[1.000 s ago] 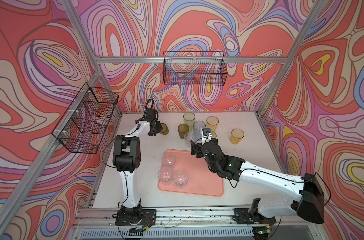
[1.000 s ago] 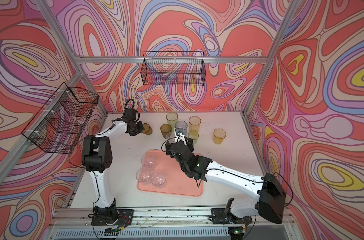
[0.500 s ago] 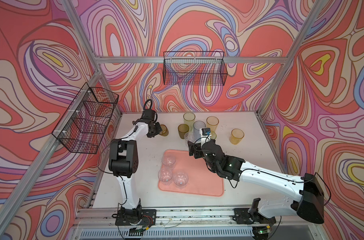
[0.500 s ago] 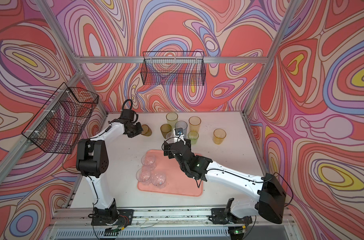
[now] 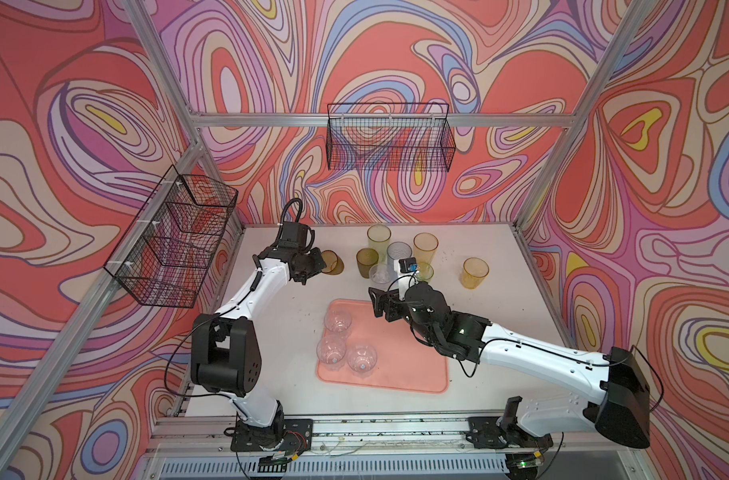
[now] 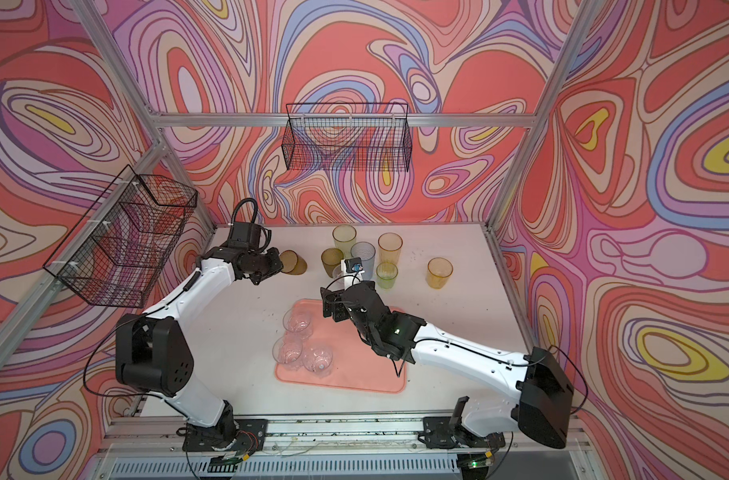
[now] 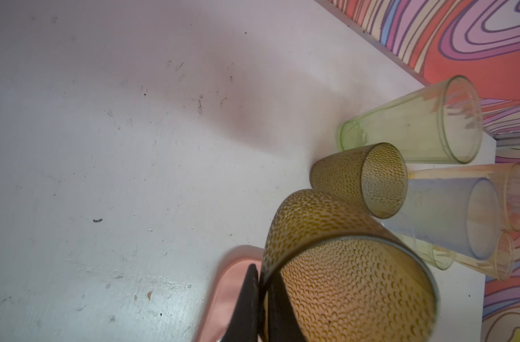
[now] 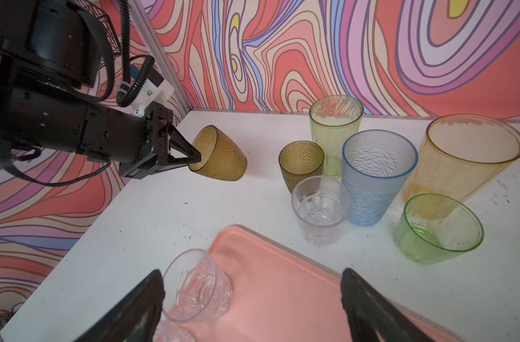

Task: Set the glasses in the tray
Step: 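Lift the amber glass with the left gripper and carry it over the tray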

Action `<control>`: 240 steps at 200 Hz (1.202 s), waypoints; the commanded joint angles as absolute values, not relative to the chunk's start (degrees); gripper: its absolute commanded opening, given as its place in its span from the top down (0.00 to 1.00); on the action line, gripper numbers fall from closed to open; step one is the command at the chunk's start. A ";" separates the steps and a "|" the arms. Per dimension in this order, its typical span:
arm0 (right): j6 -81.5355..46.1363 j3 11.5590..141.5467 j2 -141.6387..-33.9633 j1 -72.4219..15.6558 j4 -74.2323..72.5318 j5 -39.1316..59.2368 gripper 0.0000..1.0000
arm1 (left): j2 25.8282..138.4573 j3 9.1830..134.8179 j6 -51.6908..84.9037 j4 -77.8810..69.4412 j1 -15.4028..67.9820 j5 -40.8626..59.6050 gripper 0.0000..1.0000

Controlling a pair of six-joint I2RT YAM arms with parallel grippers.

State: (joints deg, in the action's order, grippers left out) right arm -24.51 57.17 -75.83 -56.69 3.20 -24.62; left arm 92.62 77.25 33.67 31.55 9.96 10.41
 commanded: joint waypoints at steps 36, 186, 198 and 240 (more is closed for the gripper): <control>-29.13 52.38 -71.19 -55.11 -1.03 -26.14 0.04 | 85.42 76.73 31.92 38.33 14.31 4.52 1.00; -31.20 43.99 -59.71 -46.93 3.57 -19.76 0.04 | 84.60 83.32 28.93 45.20 29.92 -5.92 1.00; -31.53 43.35 -58.71 -46.86 4.49 -19.92 0.04 | 84.79 83.32 29.05 44.67 31.28 -6.06 1.00; -32.95 43.52 -56.04 -46.86 8.47 -20.66 0.04 | 86.23 83.57 29.31 45.04 35.26 -7.27 1.00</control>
